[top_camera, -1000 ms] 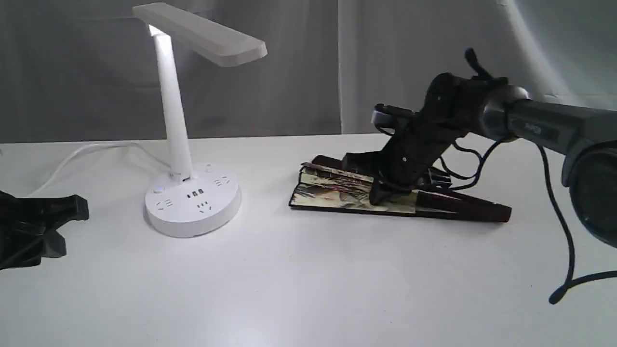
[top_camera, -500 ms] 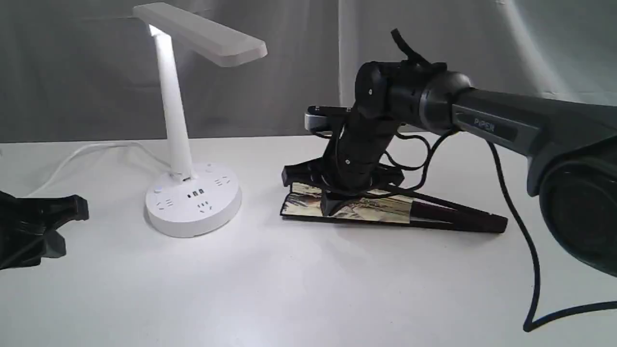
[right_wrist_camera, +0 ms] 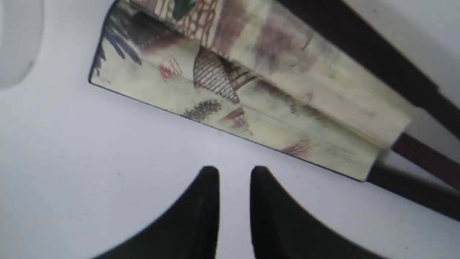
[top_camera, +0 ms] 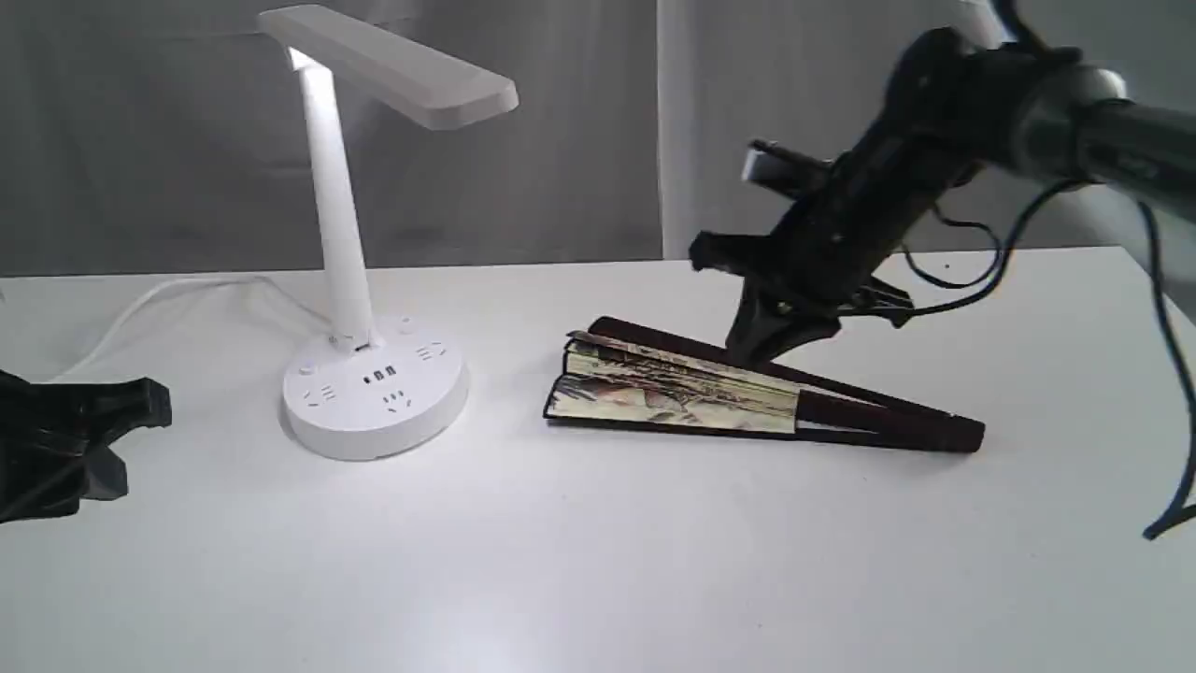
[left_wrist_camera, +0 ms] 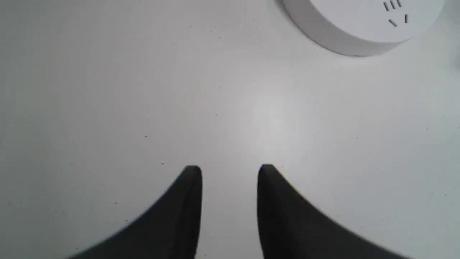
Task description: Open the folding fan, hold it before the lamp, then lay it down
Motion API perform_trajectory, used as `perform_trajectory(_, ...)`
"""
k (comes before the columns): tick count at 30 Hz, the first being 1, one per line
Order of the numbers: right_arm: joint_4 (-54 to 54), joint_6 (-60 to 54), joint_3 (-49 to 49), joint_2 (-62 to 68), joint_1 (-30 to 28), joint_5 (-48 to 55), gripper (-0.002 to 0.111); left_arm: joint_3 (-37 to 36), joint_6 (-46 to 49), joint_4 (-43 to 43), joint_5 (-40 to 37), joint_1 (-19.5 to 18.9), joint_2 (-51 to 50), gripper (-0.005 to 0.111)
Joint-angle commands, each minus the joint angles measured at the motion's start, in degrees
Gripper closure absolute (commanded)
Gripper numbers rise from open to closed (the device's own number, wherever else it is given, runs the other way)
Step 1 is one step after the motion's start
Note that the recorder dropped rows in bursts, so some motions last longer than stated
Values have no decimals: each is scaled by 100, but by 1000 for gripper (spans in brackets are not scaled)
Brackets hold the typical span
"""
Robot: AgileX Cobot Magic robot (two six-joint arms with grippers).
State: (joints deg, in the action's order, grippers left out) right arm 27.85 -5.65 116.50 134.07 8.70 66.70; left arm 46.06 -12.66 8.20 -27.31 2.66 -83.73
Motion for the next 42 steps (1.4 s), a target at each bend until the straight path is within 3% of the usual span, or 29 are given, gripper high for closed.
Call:
perform_trajectory(1,1123,-681,-7,-57,-636,121,77,24,-11,37,41,23,9,79)
perform_trajectory(5,1315,-1388,-7,-46,-1084,39,69,24,-11,37,79,23,9,79)
perform_trajectory(11,1158,-2105,-7,141,-1282,-185,67,24,-11,37,92,23,9,79)
perform_trajectory(34,1390,-2454,-7,1037,-1264,-109,67,24,-11,37,137,23,9,79)
perform_trajectory(42,1177,-2454,-7,1037,-1264,250,76,24,-11,37,137,23,9,79)
